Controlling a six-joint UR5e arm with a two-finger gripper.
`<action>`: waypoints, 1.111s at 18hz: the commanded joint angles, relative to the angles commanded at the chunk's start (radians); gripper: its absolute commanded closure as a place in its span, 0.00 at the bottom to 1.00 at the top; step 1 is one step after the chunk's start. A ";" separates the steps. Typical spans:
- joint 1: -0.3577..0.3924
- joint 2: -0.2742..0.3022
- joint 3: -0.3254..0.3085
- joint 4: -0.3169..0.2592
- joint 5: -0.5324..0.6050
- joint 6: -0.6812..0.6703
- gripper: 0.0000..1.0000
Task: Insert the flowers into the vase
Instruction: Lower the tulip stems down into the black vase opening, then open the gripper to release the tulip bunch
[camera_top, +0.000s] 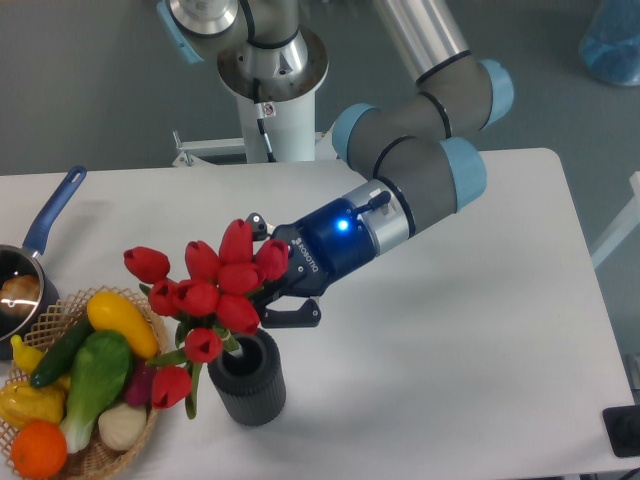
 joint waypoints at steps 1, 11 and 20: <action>0.000 -0.005 -0.008 0.000 0.000 0.017 1.00; -0.002 -0.083 -0.028 0.000 0.037 0.132 0.95; 0.005 -0.098 -0.052 0.000 0.052 0.244 0.00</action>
